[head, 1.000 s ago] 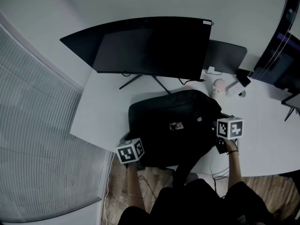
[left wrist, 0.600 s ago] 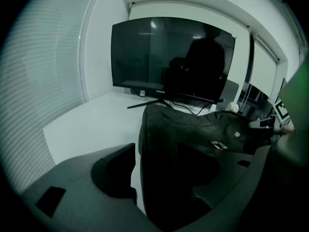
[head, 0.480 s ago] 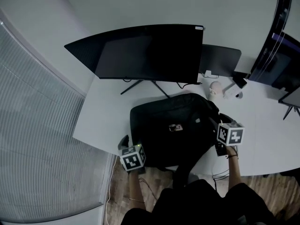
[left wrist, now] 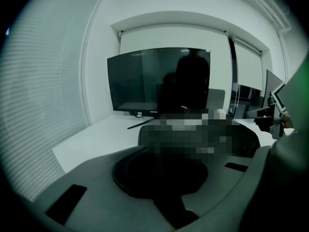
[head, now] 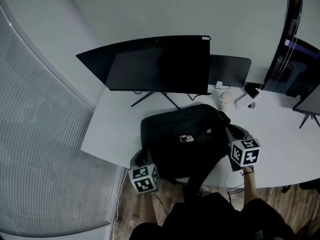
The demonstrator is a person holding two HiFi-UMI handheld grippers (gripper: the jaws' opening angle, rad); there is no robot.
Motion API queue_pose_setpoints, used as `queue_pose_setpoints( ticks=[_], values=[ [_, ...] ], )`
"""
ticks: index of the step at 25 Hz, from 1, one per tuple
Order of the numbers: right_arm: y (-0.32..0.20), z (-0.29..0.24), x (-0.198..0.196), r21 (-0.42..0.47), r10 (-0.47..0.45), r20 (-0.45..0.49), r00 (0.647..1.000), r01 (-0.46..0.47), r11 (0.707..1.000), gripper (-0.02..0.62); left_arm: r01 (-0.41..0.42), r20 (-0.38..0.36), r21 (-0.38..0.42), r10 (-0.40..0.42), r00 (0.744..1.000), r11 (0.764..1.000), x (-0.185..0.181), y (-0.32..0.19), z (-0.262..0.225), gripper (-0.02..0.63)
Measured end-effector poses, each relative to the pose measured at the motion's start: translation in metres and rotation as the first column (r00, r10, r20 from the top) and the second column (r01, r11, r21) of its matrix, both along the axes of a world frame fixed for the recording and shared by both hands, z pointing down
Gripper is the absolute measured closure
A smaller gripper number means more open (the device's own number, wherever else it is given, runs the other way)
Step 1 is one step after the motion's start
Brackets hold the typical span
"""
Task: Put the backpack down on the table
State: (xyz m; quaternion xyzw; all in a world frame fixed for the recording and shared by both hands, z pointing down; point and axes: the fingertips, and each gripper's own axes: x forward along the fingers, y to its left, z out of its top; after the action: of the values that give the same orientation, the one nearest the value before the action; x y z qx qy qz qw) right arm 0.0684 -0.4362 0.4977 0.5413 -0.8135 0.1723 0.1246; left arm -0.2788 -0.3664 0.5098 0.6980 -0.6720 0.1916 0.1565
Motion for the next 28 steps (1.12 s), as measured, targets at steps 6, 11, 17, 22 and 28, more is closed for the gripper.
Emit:
queue_pose_setpoints(
  ticks=[6, 11, 17, 22, 28],
  values=[
    [0.014, -0.028, -0.003, 0.089, -0.032, -0.008, 0.999, 0.032, 0.995, 0.574, -0.032, 0.004, 0.063, 0.032, 0.999, 0.997, 0.014, 0.012, -0.027, 0.575],
    [0.027, -0.044, -0.009, 0.171, -0.077, -0.080, 0.994, 0.090, 0.981, 0.578, -0.060, -0.021, 0.113, 0.063, 0.998, 0.992, 0.027, 0.022, -0.042, 0.584],
    [0.044, -0.068, -0.012, 0.270, -0.119, -0.029, 0.993, 0.122, 0.955, 0.578, -0.100, -0.026, 0.168, 0.106, 0.994, 0.981, 0.041, 0.035, -0.058, 0.589],
    [0.058, -0.085, -0.010, 0.324, -0.119, -0.012, 0.993, 0.116, 0.939, 0.581, -0.111, -0.025, 0.230, 0.120, 0.992, 0.967, 0.046, 0.043, -0.073, 0.589],
    [0.071, -0.097, -0.009, 0.373, -0.135, -0.008, 0.991, 0.129, 0.919, 0.581, -0.124, 0.001, 0.309, 0.130, 0.991, 0.943, 0.054, 0.050, -0.085, 0.590]
  ],
)
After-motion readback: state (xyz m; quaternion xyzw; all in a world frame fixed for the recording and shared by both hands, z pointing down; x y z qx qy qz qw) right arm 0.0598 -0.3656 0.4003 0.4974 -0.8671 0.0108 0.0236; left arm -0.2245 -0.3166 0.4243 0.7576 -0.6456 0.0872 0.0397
